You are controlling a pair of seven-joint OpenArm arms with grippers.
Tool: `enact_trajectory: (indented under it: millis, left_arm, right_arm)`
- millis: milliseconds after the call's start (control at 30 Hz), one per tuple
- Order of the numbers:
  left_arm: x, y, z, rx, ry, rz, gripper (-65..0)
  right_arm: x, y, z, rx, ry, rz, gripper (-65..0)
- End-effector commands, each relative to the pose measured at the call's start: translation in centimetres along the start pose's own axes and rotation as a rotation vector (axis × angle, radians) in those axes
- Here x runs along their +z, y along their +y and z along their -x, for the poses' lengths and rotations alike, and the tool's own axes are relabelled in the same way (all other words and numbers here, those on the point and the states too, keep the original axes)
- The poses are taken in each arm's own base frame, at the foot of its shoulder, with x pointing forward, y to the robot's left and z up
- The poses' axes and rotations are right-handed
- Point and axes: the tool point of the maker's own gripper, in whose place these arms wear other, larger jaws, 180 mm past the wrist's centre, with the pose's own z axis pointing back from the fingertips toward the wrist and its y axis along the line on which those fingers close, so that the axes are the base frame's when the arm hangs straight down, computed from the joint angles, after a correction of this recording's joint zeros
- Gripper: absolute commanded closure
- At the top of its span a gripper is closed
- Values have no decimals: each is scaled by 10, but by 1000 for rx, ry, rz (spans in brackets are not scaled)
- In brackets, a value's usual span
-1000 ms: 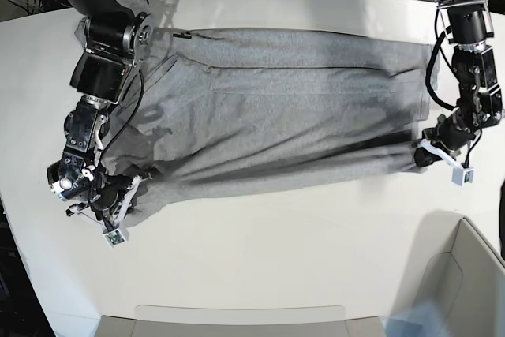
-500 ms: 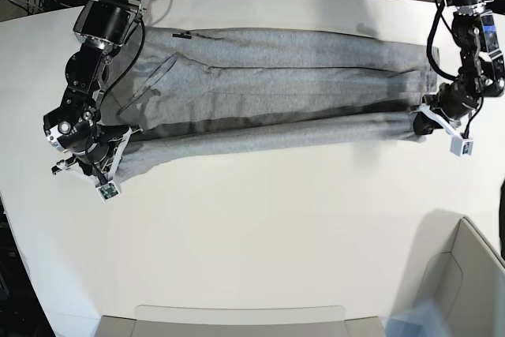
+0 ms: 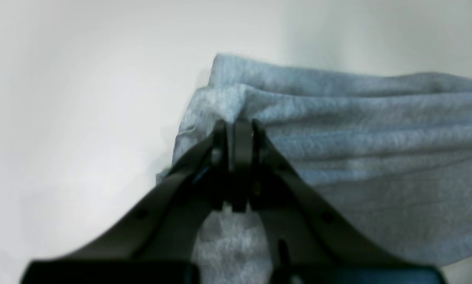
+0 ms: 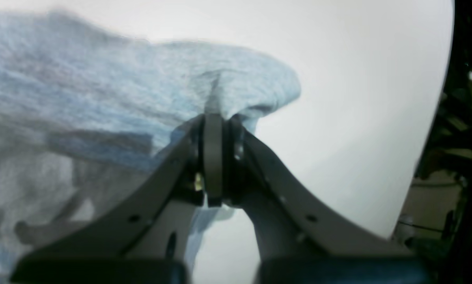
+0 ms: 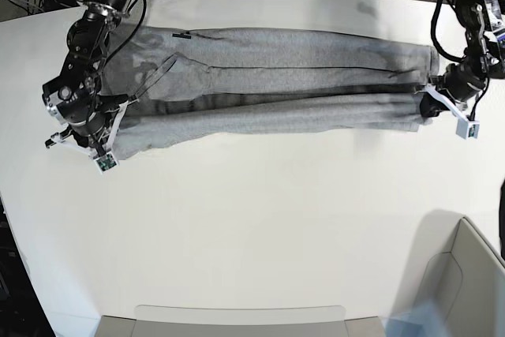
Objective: Fold the T-shirt properly
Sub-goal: 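Lift the hem with both grippers and fold it over toward the collar, then lower the folded hem and release the left gripper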
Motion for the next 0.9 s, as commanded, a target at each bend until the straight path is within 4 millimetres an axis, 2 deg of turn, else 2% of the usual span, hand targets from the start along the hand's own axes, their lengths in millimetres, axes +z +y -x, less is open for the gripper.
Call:
enact_trajectory:
  millis: [0,167,367,567,700,733,767,867]
  left_arm:
    - [9,6,-9,-28,-21,-23,0]
    - [11,7,6,-30,11,-26,0]
    - [12,9,23,-26,48,-31,0]
    - [14,11,38,-23,80,-36,0]
    - [14,11,38,-23,82,-35,0]
    - [14,11,38,-23,82,-35,0]
    - [15,11,37,-25,81,-36,-29]
    - [23,5,29,-57,64,-36,-209]
  right_arm:
    - [8,-13,-3,28,-5,43,0]
    - [15,-6,11,39,12,44,0]
    - [13,5,28,48,48,19,0]
    - [12,10,34,51,63,7,0]
    - [11,10,36,53,72,8,0]
    - [11,10,36,53,72,8,-30]
    - [11,10,36,53,72,8,-77]
    - [11,11,37,52,72,3,-209]
